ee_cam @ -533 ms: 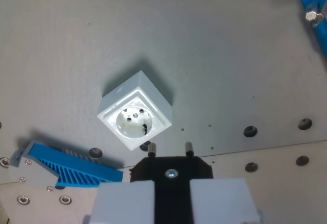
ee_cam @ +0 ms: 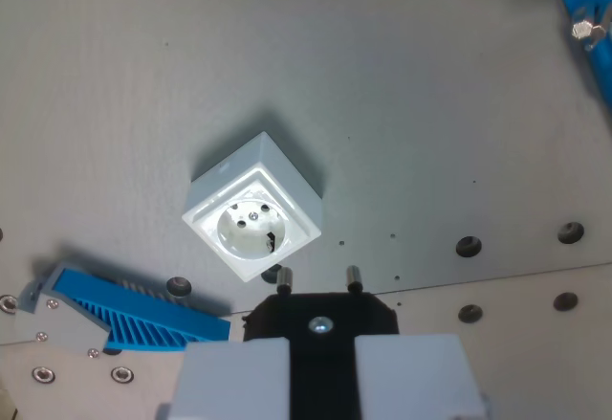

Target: Move above the white socket

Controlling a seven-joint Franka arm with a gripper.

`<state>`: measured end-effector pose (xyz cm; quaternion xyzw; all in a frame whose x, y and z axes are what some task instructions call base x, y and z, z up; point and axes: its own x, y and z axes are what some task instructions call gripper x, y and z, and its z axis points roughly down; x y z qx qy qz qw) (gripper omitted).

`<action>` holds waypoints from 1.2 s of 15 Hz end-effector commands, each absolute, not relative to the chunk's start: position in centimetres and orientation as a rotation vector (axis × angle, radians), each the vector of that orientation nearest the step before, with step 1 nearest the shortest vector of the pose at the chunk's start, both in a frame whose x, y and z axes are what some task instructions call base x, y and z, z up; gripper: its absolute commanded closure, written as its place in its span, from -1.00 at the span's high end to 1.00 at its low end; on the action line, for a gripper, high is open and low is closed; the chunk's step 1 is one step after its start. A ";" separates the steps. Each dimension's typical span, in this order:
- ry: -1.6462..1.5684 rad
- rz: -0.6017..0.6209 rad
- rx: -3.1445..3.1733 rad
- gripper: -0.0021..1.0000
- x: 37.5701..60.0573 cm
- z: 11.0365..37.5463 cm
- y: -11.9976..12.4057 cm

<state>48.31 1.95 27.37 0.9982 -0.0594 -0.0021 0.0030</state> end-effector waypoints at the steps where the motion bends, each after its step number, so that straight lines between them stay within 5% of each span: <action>1: -0.159 -0.002 3.133 -1.00 48.2 27.2 2.0; 18: 0.139 0.104 3.135 -1.00 46.5 23.9 2.8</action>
